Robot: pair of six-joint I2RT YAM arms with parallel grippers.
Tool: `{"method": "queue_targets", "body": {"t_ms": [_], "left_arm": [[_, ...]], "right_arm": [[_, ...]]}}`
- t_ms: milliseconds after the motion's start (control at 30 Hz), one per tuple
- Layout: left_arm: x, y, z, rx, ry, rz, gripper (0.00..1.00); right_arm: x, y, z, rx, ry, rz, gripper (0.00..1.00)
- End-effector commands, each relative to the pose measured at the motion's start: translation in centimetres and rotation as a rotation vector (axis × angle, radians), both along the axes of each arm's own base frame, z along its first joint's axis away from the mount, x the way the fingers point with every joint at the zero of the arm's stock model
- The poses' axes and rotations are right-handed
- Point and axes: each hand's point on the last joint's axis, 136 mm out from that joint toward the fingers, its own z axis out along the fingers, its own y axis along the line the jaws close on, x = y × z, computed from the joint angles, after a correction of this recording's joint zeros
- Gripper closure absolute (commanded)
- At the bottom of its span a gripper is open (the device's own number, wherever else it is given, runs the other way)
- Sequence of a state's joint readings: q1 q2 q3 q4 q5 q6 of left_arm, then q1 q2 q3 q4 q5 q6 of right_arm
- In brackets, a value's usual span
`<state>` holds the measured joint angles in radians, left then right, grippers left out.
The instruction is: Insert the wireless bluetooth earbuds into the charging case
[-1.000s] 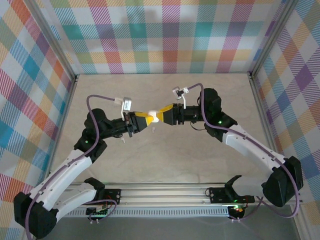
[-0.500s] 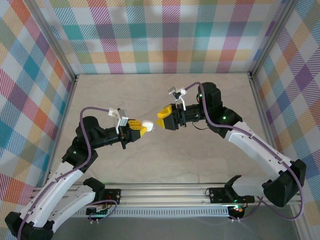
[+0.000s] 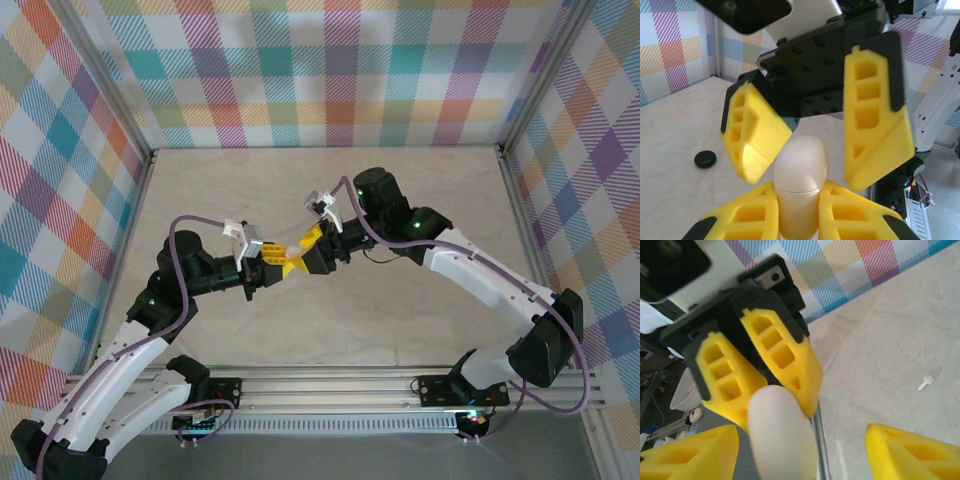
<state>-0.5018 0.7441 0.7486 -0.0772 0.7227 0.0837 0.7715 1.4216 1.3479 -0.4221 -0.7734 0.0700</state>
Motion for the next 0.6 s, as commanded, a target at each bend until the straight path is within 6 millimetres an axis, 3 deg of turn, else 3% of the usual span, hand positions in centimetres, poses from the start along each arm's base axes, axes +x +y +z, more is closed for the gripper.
{"method": "queue_targets", "body": {"t_ms": [0, 333, 567], "left_arm": [[-1.1, -0.4, 0.7, -0.009, -0.045, -0.062, 1.0], [-1.8, -0.3, 0.2, -0.003, -0.041, -0.091, 1.0], [-2.2, -0.1, 0.4, -0.012, -0.058, -0.089, 1.0]], "right_arm": [[0.4, -0.1, 0.0, -0.038, -0.052, -0.016, 0.34], [4.1, -1.7, -1.1, -0.118, -0.022, -0.183, 0.34], [4.9, -1.7, -1.3, -0.113, 0.011, -0.214, 0.35]]}}
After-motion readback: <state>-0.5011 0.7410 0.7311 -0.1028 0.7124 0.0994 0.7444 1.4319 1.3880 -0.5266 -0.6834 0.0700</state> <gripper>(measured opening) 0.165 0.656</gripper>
